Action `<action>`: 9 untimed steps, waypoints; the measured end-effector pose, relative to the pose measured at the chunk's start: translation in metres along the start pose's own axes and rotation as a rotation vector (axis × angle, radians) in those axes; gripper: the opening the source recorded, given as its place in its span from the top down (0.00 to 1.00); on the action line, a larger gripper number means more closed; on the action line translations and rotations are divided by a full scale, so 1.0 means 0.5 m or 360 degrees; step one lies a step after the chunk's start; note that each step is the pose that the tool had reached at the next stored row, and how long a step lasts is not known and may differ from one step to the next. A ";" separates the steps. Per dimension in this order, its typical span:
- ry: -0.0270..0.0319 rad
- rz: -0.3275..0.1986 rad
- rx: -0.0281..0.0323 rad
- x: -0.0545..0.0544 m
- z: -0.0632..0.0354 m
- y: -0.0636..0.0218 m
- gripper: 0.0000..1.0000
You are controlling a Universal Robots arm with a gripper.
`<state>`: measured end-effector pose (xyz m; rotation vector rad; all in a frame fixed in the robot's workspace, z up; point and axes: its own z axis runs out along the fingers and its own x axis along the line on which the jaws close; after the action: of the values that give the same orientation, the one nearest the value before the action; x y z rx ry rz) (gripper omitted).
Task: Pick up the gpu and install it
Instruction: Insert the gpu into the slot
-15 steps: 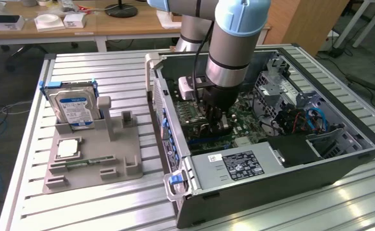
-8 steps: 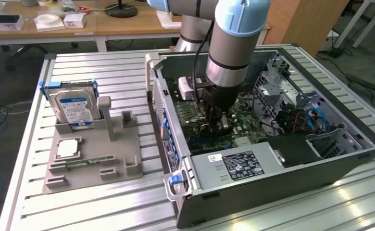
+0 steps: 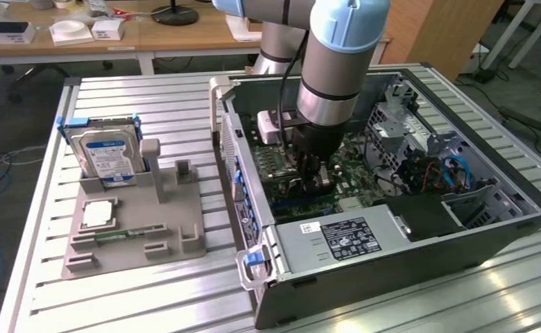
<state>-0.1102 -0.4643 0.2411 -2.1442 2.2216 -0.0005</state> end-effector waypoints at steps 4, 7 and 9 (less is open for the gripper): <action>-0.00001 0.0000 0.00000 0.000 0.000 0.000 0.73; -0.00001 0.0000 0.00001 0.000 0.000 0.000 0.73; -0.00012 0.0000 0.00007 0.000 -0.002 0.000 0.73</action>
<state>-0.1104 -0.4643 0.2422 -2.1436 2.2210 -0.0001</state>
